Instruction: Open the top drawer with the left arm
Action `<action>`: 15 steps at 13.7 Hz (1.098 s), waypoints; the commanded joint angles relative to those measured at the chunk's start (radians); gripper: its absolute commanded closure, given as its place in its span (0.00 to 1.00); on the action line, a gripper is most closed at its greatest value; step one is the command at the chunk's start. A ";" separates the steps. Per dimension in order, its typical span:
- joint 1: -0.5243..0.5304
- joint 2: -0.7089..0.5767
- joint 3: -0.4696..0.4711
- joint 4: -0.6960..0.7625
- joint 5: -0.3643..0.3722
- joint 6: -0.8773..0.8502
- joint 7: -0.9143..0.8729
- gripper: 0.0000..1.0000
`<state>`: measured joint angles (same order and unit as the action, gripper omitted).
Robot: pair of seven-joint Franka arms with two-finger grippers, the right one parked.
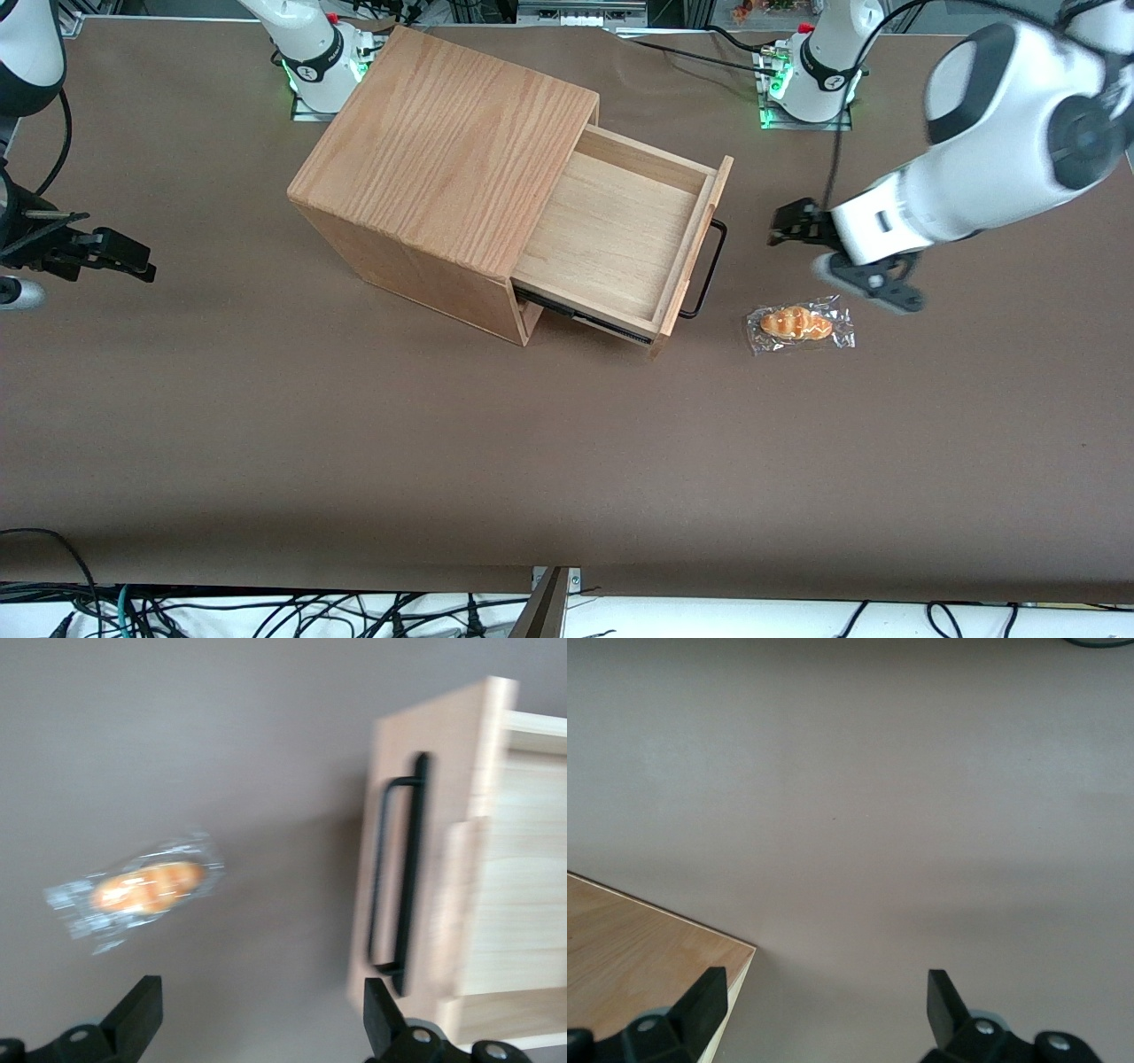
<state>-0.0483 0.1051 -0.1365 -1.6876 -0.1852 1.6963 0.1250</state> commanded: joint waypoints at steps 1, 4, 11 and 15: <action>0.001 -0.050 0.060 -0.017 0.123 0.015 0.013 0.00; 0.005 -0.087 0.103 -0.011 0.215 0.042 -0.045 0.00; 0.015 -0.093 0.106 0.057 0.202 -0.047 -0.084 0.00; 0.015 -0.091 0.106 0.057 0.205 -0.049 -0.085 0.00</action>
<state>-0.0356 0.0096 -0.0288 -1.6509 0.0304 1.6692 0.0473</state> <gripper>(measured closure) 0.000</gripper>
